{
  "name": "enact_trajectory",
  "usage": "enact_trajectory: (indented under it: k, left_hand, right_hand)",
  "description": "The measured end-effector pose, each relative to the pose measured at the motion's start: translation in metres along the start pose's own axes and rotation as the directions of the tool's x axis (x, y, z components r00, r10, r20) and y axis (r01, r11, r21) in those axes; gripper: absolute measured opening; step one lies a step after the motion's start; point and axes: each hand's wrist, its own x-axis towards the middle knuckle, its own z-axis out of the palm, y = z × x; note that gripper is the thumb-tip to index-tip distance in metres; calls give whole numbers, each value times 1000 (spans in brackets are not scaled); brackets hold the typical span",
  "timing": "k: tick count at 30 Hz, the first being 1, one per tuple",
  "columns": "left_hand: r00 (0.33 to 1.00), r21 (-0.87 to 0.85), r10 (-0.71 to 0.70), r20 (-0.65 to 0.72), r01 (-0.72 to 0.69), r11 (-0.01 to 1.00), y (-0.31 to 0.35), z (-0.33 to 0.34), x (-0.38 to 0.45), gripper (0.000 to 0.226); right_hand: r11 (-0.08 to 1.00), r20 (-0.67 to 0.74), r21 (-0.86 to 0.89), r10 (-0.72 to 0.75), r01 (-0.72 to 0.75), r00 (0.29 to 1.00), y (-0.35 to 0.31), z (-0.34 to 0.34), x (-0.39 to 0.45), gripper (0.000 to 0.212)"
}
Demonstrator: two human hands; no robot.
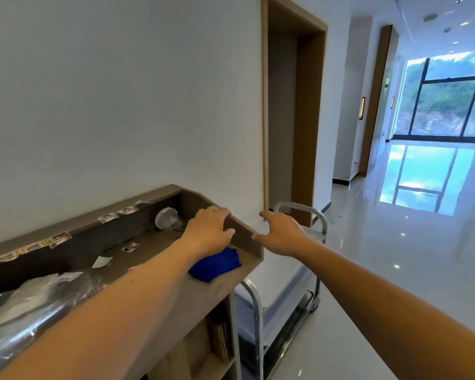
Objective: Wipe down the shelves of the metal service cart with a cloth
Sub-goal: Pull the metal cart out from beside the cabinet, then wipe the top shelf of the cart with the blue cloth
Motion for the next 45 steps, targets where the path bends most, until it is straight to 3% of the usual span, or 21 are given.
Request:
enact_trajectory:
  k: [7, 14, 22, 25, 30, 38, 45]
  left_hand:
    - [990, 44, -142, 22, 141, 989, -58, 16, 15, 51]
    - [982, 3, -186, 19, 186, 982, -113, 30, 22, 50]
    - [972, -17, -228, 65, 229, 973, -165, 55, 54, 50]
    - [966, -22, -234, 106, 238, 971, -178, 73, 62, 48]
    - [949, -11, -276, 154, 281, 959, -200, 93, 69, 49]
    - [945, -14, -289, 156, 294, 956, -219, 112, 84, 48]
    - [953, -8, -257, 162, 261, 965, -219, 115, 90, 48]
  right_hand:
    - [997, 163, 58, -56, 47, 985, -7, 51, 44, 63]
    - [994, 216, -83, -59, 78, 975, -30, 101, 76, 67]
    - [992, 350, -113, -12, 55, 937, -39, 171, 113, 66]
    - [972, 362, -230, 40, 48, 931, -36, 199, 120, 79]
    - [967, 422, -252, 73, 40, 904, -25, 234, 129, 100]
    - [966, 214, -256, 11, 45, 977, -26, 263, 128, 83]
    - [957, 97, -282, -40, 67, 994, -28, 267, 123, 76]
